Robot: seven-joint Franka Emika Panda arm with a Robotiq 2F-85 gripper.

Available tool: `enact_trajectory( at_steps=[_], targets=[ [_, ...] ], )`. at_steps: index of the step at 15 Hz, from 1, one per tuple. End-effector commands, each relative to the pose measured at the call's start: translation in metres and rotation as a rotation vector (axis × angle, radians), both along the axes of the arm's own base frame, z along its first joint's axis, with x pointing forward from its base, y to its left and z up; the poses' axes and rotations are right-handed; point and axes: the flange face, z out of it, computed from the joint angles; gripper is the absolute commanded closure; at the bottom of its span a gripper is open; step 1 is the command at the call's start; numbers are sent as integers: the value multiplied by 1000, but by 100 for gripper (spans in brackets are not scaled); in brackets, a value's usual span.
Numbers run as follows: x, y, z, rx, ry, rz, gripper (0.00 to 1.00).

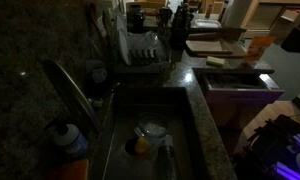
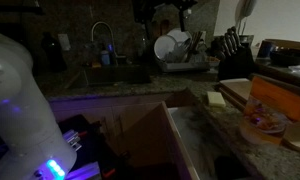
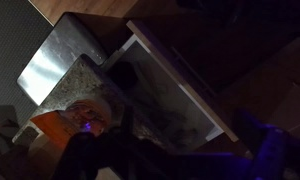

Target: Close the top drawer of the kitchen unit

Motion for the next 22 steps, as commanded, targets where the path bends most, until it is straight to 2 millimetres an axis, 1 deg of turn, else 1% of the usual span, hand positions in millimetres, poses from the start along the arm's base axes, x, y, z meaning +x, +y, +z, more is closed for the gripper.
enact_trajectory(
  at_steps=[1,2,4,5,7,8,9,10,11,12,13,14,15,17,18,19,20,21,22],
  targets=[
    [0,0,1,1,1,0,0],
    [-5,-8,-31,49,62,-10,0],
    [-22,-14,-75,130,150,-31,0],
    [-30,-15,-94,142,189,-37,0],
    [-44,-15,-124,172,243,-25,0],
    [-49,-12,-139,153,254,-10,0],
    [-55,-8,-150,150,265,9,0],
    [-58,-3,-164,81,233,11,0],
    [-60,0,-173,31,208,29,0],
    [-63,4,-186,-15,204,62,0],
    [-32,-22,-171,-39,222,71,0],
    [-34,-24,-184,-51,244,91,0],
    [-36,-28,-189,-42,267,98,0],
    [-42,-30,-218,80,361,70,0],
    [-44,-30,-232,113,389,36,0],
    [-47,-28,-243,151,424,19,0],
    [-45,-26,-248,171,425,24,0],
    [-43,-22,-244,187,414,32,0],
    [-44,-28,-238,149,398,21,0]
  ],
)
